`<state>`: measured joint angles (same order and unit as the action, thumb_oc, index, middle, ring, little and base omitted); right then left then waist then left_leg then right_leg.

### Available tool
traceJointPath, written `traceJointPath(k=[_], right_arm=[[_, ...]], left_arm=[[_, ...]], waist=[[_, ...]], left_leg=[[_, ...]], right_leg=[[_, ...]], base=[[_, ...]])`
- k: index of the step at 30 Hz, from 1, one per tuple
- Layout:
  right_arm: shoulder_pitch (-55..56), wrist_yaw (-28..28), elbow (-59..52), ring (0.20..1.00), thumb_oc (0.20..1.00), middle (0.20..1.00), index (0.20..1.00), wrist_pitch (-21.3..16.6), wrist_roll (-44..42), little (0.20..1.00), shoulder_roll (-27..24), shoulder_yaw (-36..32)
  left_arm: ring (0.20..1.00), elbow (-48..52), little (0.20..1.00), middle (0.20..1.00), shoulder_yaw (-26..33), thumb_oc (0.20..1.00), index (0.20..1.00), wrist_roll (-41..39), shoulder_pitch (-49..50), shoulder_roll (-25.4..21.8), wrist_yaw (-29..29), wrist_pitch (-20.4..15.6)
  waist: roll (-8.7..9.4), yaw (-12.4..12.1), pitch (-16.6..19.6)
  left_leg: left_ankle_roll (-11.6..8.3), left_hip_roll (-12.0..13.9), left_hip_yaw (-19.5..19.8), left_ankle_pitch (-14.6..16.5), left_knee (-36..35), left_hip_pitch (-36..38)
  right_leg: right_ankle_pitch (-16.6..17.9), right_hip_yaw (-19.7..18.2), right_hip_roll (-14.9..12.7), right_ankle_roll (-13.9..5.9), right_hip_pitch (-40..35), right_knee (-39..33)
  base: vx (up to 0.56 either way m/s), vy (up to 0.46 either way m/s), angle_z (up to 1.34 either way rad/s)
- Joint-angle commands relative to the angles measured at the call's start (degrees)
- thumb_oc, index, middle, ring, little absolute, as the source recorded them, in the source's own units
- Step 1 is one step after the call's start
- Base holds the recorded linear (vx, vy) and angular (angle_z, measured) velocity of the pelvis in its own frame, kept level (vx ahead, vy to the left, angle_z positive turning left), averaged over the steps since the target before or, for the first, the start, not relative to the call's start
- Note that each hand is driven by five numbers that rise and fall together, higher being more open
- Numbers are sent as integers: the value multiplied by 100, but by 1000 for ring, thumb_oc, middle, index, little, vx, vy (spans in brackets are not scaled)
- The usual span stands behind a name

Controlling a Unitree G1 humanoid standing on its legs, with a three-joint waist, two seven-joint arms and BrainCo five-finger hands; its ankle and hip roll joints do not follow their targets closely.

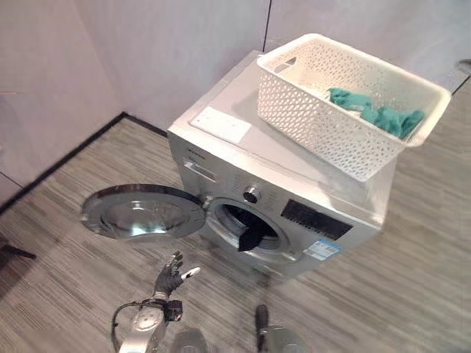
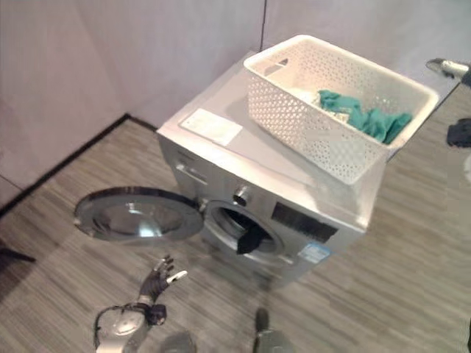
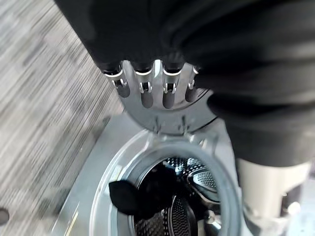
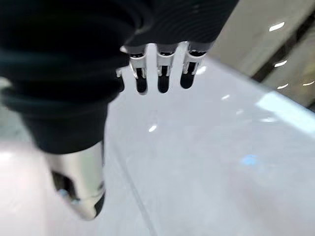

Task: Grab the laundry basket,head to the washer,open it,put in the laundry and shut it.

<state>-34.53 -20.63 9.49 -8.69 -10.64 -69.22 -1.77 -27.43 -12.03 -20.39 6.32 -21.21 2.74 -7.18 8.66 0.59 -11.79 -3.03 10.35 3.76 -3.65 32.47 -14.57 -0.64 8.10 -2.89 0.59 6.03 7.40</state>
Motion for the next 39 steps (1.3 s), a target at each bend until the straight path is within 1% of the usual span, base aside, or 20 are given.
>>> traceJointPath(k=[1, 2, 3, 4, 5, 7, 8, 9, 10, 11, 12, 13, 16, 19, 20, 23, 28, 32, 36, 39], right_arm=[[168, 232, 51, 1000, 1000, 1000, 1000, -12, -305, 1000, -580, -190], [233, 268, 322, 1000, 1000, 1000, 1000, 21, -420, 1000, -680, -238], [24, 519, 539, 1000, 1000, 1000, 1000, 180, -454, 1000, -922, -63], [-240, 693, 657, 1000, 1000, 1000, 1000, 266, -527, 1000, -1127, 306], [-573, 854, 673, 1000, 1000, 1000, 1000, 368, -659, 1000, -1245, 645], [-1209, 1231, 925, 1000, 1000, 1000, 1000, 476, -941, 1000, -1500, 1427], [-1932, 1672, 1264, 1000, 1000, 1000, 1000, 635, -1108, 1000, -1760, 2336], [-2403, 1673, 1351, 1000, 1000, 1000, 1000, 627, -1124, 1000, -1726, 2799], [-3117, 1937, 1561, 1000, 1000, 1000, 1000, 688, -1157, 1000, -1788, 3628], [-3710, 2048, 1756, 1000, 1000, 1000, 1000, 735, -1245, 1000, -1751, 4269], [-4381, 2262, 2167, 1000, 1000, 1000, 1000, 732, -1288, 1000, -1604, 5006], [-4791, 2276, 2246, 1000, 1000, 1000, 1000, 724, -1318, 1000, -1557, 5412], [-5455, 2595, 2462, 1000, 1000, 1000, 1000, 653, -1251, 1000, -1364, 6267], [-5656, 2760, 2433, 1000, 1000, 1000, 1000, 546, -1238, 1000, -1277, 6597], [-5718, 2911, 2356, 1000, 1000, 1000, 1000, 488, -1220, 1000, -1324, 6856], [-5918, 3067, 2242, 1000, 1000, 1000, 1000, 435, -1207, 1000, -1438, 7260], [-5992, 3242, 1996, 1000, 1000, 1000, 1000, 407, -1130, 1000, -1651, 7653], [-5719, 3284, 2003, 1000, 1000, 1000, 1000, 435, -893, 1000, -1634, 7558], [-5242, 3267, 2011, 1000, 1000, 1000, 1000, 478, -793, 1000, -1682, 7150], [-5063, 3279, 1980, 1000, 1000, 1000, 1000, 486, -802, 1000, -1747, 7007]], left_arm=[[1000, 742, 1000, 1000, -139, 1000, 1000, -12, 165, -250, -323, -149], [1000, 692, 1000, 1000, -208, 1000, 1000, 127, 144, -302, -339, -139], [1000, 738, 1000, 1000, -247, 1000, 1000, 100, 107, -402, -396, -147], [1000, 722, 1000, 1000, -273, 1000, 1000, 85, 102, -475, -419, -149], [1000, 792, 1000, 1000, -294, 1000, 1000, 54, 164, -460, -454, -151], [1000, 781, 1000, 1000, -265, 1000, 1000, 56, 174, -544, -527, -111], [1000, 811, 1000, 1000, -249, 1000, 1000, 31, 238, -740, -598, -96], [1000, 813, 1000, 1000, -202, 1000, 1000, 31, 264, -677, -598, -95], [1000, 793, 1000, 1000, -188, 1000, 1000, 18, 305, -744, -658, -95], [1000, 779, 1000, 1000, -195, 1000, 1000, -9, 324, -755, -689, -109], [1000, 673, 1000, 1000, -255, 1000, 1000, -61, 296, -782, -730, -117], [1000, 667, 1000, 1000, -240, 1000, 1000, -61, 299, -699, -731, -121], [1000, 491, 1000, 1000, -398, 1000, 1000, -72, 186, -575, -822, -176], [1000, 390, 1000, 1000, -516, 1000, 1000, -61, 82, -459, -857, -211], [1000, 333, 1000, 1000, -651, 1000, 1000, -23, -2, -385, -895, -256], [1000, 276, 1000, 1000, -724, 1000, 1000, -27, -105, -322, -912, -306], [1000, 196, 1000, 1000, -758, 1000, 1000, 18, -156, -266, -905, -341], [1000, 152, 1000, 1000, -675, 1000, 1000, -71, -195, -259, -846, -360], [1000, 41, 1000, 1000, -576, 1000, 1000, -147, -190, -230, -795, -339], [1000, 21, 1000, 1000, -551, 1000, 1000, -144, -164, -233, -790, -328]], waist=[[-36, -30, 306], [-15, -60, 325], [-34, -90, 345], [-68, -90, 362], [-119, -63, 419], [-135, 16, 560], [-56, -79, 619], [-99, -29, 634], [-56, -46, 658], [-46, -33, 697], [-2, -29, 742], [-76, -1, 737], [-110, 28, 789], [-108, 39, 811], [-67, 53, 826], [-48, 69, 808], [-8, 75, 772], [29, 51, 715], [7, 34, 668], [-2, 33, 650]], left_leg=[[-65, 377, -922, 390, -1456, 457], [-155, 447, -1094, 233, -1609, 259], [-220, 495, -1107, 318, -1978, 470], [-227, 389, -1024, 357, -2328, 659], [-255, 306, -919, 342, -2558, 812], [-275, 278, -1023, 243, -2851, 959], [-285, 241, -1101, 222, -3063, 1190], [-281, 233, -1119, 195, -3092, 1196], [-290, 219, -1155, 185, -3200, 1292], [-298, 208, -1191, 158, -3271, 1342], [-326, 215, -1280, 99, -3401, 1428], [-326, 213, -1290, 89, -3423, 1447], [-358, 191, -1333, -5, -3650, 1537], [-373, 203, -1333, -40, -3721, 1543], [-394, 217, -1315, -56, -3747, 1519], [-422, 241, -1275, -79, -3747, 1429], [-470, 304, -1225, -109, -3747, 1298], [-497, 353, -1211, -122, -3747, 1209], [-534, 405, -1186, -157, -3747, 1131], [-544, 421, -1179, -169, -3747, 1132]], right_leg=[[50, -82, -728, -632, -384, -544], [0, 63, -807, -617, -469, -604], [-49, 77, -782, -662, -496, -567], [-20, 54, -761, -739, -489, -561], [23, 36, -774, -763, -532, -592], [114, 75, -832, -818, -585, -694], [188, 31, -859, -864, -659, -823], [207, 15, -865, -864, -647, -834], [241, -9, -873, -890, -657, -883], [266, -16, -881, -906, -652, -907], [286, 6, -902, -935, -673, -932], [287, -1, -903, -936, -678, -936], [289, 42, -897, -972, -714, -979], [275, 68, -887, -983, -722, -993], [256, 110, -872, -984, -716, -998], [223, 164, -840, -975, -680, -982], [192, 265, -790, -971, -604, -952], [185, 291, -732, -962, -523, -974], [164, 309, -668, -925, -484, -1031], [145, 310, -646, -910, -499, -1039]], base=[[74, -30, 101], [77, 28, 115], [82, 68, 93], [109, 132, 61], [113, 135, 9], [146, 122, -21], [115, 85, -5], [108, 77, -3], [43, 35, -27], [87, 55, -33], [60, 38, -33], [60, 33, -22], [53, 14, -10], [44, -9, 2], [22, -23, 5], [10, -25, 8], [2, -28, 5], [-2, -42, 5], [23, -66, -1], [29, -50, 1]])
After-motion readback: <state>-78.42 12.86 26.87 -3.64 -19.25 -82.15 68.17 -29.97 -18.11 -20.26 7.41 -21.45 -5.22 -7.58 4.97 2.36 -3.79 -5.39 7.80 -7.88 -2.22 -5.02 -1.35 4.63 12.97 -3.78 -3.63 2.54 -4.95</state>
